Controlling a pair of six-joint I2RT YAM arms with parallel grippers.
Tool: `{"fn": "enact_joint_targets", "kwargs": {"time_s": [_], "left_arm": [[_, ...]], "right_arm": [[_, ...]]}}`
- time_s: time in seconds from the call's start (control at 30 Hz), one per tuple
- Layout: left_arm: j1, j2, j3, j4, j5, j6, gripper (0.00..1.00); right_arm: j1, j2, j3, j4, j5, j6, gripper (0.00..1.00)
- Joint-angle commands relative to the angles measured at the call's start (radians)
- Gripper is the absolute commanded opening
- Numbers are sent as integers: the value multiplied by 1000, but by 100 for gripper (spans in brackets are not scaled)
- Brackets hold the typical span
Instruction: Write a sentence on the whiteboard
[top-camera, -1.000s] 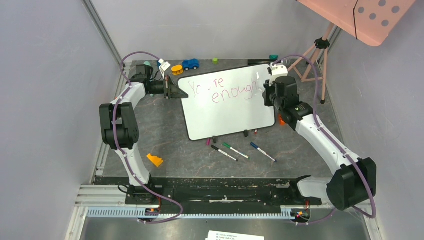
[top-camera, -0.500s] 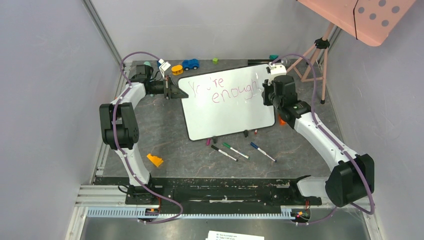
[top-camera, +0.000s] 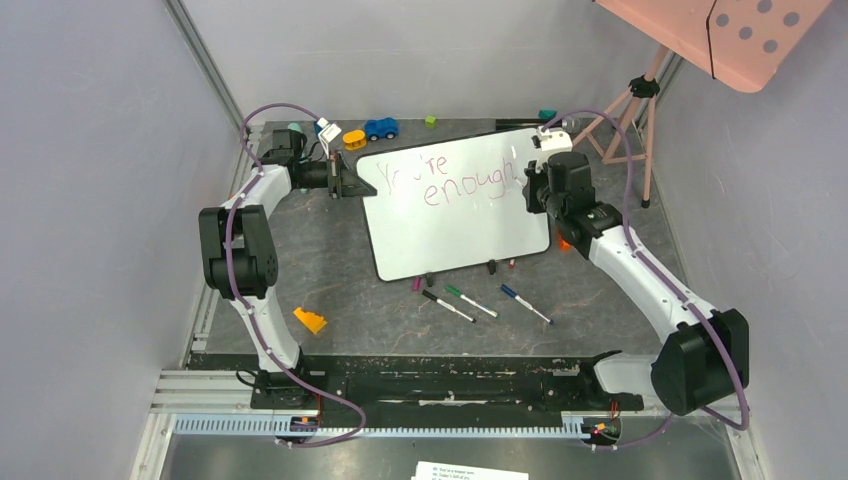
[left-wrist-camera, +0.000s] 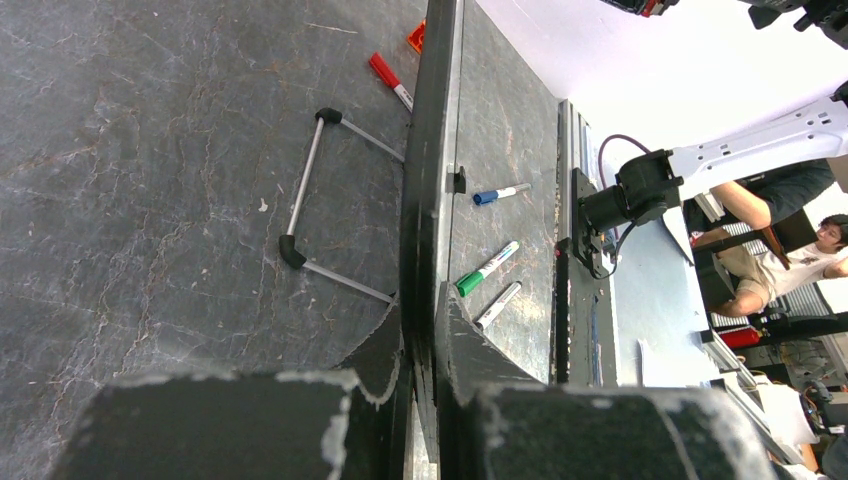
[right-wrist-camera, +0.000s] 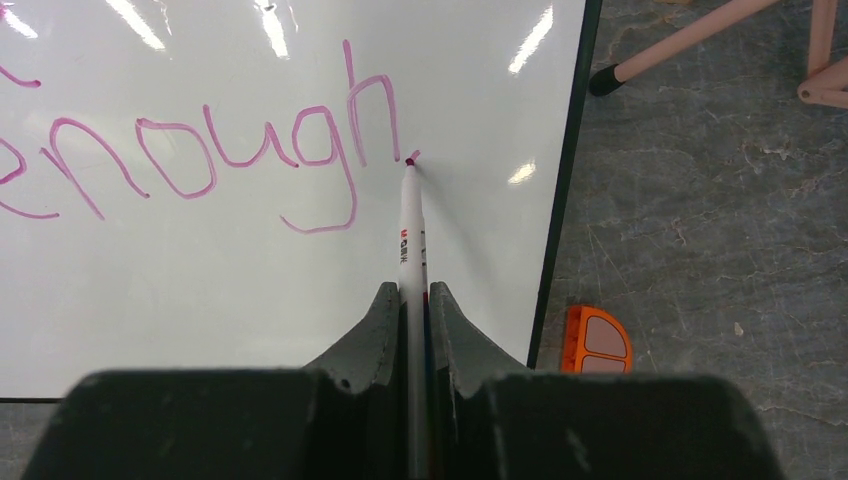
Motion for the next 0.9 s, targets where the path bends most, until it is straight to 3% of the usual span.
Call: {"fn": "enact_joint_targets", "kwargs": {"time_s": [0.0,0.7,0.87], "left_arm": [[-52,33,-50,-6,-250,186,2],[-52,31,-50,-5,-250,186,2],[-52,33,-49,-5,-250,185,2]], "right_arm": [[-3,-30,-14,-5,-40,3,0],[5,-140,27,-15,-152,19,0],[192,-123,6,-13,-44,-7,0]]}}
